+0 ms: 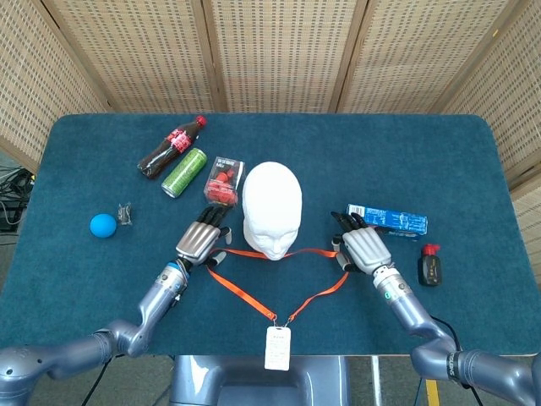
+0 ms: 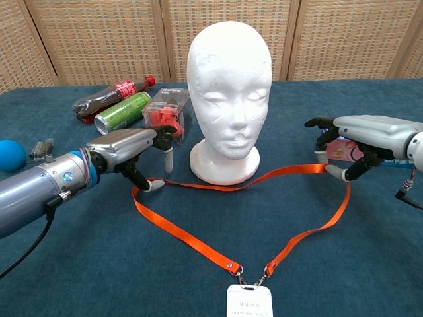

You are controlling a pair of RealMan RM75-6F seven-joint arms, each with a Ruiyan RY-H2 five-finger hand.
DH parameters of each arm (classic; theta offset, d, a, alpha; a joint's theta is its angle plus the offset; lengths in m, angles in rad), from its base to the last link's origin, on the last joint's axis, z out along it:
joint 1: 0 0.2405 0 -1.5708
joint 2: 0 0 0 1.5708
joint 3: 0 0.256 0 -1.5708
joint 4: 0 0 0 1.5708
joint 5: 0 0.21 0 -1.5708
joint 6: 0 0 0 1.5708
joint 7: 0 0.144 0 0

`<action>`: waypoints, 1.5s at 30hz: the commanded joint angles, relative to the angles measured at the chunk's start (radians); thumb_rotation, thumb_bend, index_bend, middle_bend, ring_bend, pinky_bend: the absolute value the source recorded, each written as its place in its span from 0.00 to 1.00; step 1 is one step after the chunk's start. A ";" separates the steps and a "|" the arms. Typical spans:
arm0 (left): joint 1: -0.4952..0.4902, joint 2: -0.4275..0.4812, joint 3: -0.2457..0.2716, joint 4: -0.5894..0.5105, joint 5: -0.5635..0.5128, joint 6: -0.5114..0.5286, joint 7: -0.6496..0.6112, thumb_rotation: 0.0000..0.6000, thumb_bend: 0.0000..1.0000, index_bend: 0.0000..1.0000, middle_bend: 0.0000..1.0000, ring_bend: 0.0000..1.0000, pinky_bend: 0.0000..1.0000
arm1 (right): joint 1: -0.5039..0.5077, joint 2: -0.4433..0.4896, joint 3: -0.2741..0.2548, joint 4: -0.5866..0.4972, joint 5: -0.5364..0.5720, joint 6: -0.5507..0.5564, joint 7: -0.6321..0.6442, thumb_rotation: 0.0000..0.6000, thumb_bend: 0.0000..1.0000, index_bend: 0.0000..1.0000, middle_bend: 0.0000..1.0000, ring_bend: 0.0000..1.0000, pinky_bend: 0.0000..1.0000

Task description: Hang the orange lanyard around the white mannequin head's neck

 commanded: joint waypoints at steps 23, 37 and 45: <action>-0.007 -0.024 0.024 0.023 0.006 0.026 -0.036 1.00 0.51 0.67 0.00 0.00 0.00 | -0.012 0.027 0.005 -0.043 -0.007 0.018 0.012 1.00 0.69 0.71 0.00 0.00 0.00; 0.086 0.083 0.164 -0.077 0.264 0.321 -0.089 1.00 0.50 0.67 0.00 0.00 0.00 | -0.041 0.116 -0.070 -0.110 -0.228 0.112 0.109 1.00 0.69 0.72 0.00 0.00 0.00; 0.099 0.124 0.181 -0.071 0.420 0.531 -0.196 1.00 0.50 0.69 0.00 0.00 0.00 | -0.024 0.195 -0.094 -0.133 -0.429 0.229 0.203 1.00 0.69 0.72 0.00 0.00 0.00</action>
